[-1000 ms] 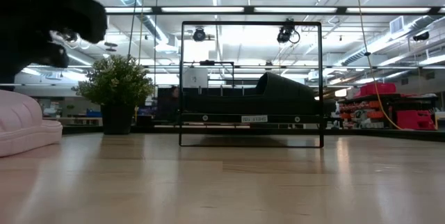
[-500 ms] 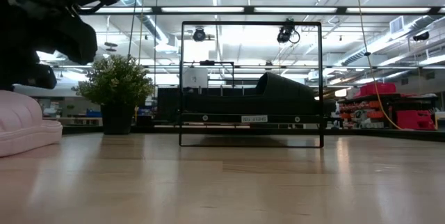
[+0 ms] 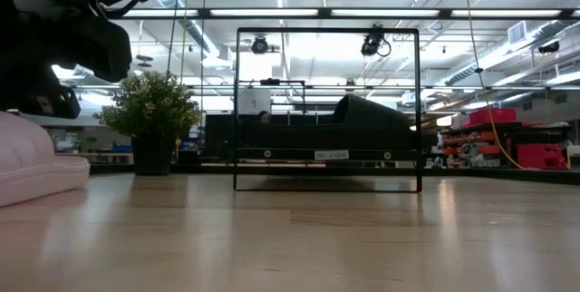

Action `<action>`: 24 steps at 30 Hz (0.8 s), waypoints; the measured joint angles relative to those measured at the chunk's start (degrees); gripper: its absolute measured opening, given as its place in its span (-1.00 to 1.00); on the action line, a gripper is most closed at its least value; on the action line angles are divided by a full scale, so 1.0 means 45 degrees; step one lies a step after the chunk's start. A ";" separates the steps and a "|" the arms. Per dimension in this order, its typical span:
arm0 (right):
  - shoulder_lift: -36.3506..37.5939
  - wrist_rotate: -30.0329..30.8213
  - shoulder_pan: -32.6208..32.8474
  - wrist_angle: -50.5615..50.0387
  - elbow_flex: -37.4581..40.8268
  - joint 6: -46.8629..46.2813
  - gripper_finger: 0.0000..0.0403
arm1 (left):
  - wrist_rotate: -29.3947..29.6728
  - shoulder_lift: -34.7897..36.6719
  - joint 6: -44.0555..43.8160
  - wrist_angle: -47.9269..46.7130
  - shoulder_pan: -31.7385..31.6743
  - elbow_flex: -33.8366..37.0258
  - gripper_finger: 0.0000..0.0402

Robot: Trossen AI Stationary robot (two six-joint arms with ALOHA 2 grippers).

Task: Pick and place slides into the shelf
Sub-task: Put the right pink slipper on the shelf

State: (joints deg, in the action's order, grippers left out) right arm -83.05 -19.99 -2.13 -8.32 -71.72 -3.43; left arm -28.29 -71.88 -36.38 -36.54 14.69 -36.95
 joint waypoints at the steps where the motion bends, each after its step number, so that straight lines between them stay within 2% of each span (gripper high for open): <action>1: 0.0000 0.0014 0.0000 0.0000 0.0001 0.0001 -0.27 | -0.0011 0.0000 0.0004 0.0025 0.0035 0.0000 -0.72; 4: 0.0000 0.0014 0.0000 0.0000 0.0000 0.0002 -0.27 | -0.0087 0.0000 0.0164 0.0040 0.0155 0.0000 -0.93; 15: 0.0000 0.0014 0.0000 0.0000 0.0003 0.0012 -0.27 | -0.1117 0.0000 -0.0140 -0.0387 0.0415 -0.0439 -0.96; 20: 0.0005 0.0007 -0.0057 -0.0092 0.0000 -0.0204 -0.27 | -0.0952 -0.0005 0.0391 -0.2183 0.0500 -0.2113 -0.96; 24: 0.0015 -0.0015 -0.0356 -0.0087 0.0001 -0.0966 -0.27 | 0.0116 -0.0003 0.1403 -0.4853 0.0676 -0.4319 -0.97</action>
State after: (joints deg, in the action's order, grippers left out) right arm -82.98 -20.05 -3.73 -8.71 -71.72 -7.78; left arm -27.77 -71.89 -30.07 -58.38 17.74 -56.39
